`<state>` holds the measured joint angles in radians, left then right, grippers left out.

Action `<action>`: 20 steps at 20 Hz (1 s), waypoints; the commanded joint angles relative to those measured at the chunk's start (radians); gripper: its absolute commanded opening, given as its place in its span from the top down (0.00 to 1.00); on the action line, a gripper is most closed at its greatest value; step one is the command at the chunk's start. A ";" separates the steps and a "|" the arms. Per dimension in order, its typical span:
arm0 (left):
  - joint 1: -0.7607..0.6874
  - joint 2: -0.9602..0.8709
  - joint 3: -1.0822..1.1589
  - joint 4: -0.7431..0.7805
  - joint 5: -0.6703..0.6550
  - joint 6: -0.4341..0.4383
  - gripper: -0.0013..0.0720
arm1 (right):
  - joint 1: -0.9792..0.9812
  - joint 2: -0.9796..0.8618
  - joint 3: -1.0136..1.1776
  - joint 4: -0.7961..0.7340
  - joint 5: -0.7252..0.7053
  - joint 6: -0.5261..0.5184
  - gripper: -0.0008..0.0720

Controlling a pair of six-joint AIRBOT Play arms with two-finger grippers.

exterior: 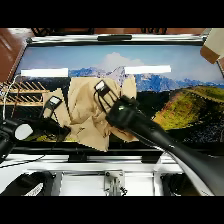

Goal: Fold the shirts.

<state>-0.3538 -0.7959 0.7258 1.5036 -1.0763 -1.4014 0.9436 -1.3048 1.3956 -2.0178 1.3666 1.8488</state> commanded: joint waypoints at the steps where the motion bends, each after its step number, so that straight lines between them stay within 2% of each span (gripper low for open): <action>1: 0.000 0.000 0.176 0.067 -0.145 -0.140 0.00 | 0.001 0.133 0.034 0.062 0.015 0.031 0.89; 3: 0.000 0.001 0.323 0.027 -0.216 -0.253 0.00 | 0.001 0.134 0.034 0.108 0.033 0.042 0.89; 6: -0.035 -0.006 0.413 -0.230 -0.171 -0.276 0.00 | 0.002 0.115 0.034 0.184 0.013 0.054 0.89; 7: -0.077 -0.017 0.399 -0.255 -0.157 -0.317 0.02 | 0.002 0.116 0.034 0.181 0.014 0.058 0.89; 10: -0.232 -0.102 0.320 -0.198 -0.135 -0.406 0.01 | 0.001 0.134 0.049 0.161 0.029 0.059 0.89; 12: -0.308 -0.187 0.292 -0.166 -0.069 -0.439 0.01 | 0.001 0.164 0.062 0.158 0.031 0.060 0.89; 15: -0.333 -0.292 0.296 -0.113 0.015 -0.452 0.01 | 0.001 0.217 0.062 0.145 0.058 0.060 0.89; 17: -0.326 -0.325 0.296 -0.049 0.025 -0.455 0.01 | 0.001 0.238 0.062 0.133 0.083 0.060 0.89; 18: -0.325 -0.335 0.296 -0.033 0.020 -0.455 0.09 | 0.001 0.244 0.062 0.127 0.090 0.061 0.89; 19: -0.326 -0.340 0.294 -0.026 0.017 -0.455 0.37 | 0.001 0.245 0.062 0.122 0.096 0.060 0.89; 20: -0.326 -0.340 0.295 -0.025 0.011 -0.451 0.57 | 0.001 0.244 0.061 0.114 0.096 0.060 0.89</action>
<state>-0.6720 -1.1046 1.0222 1.4330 -1.0786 -1.8454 0.9447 -1.0760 1.4559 -1.8839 1.4418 1.9083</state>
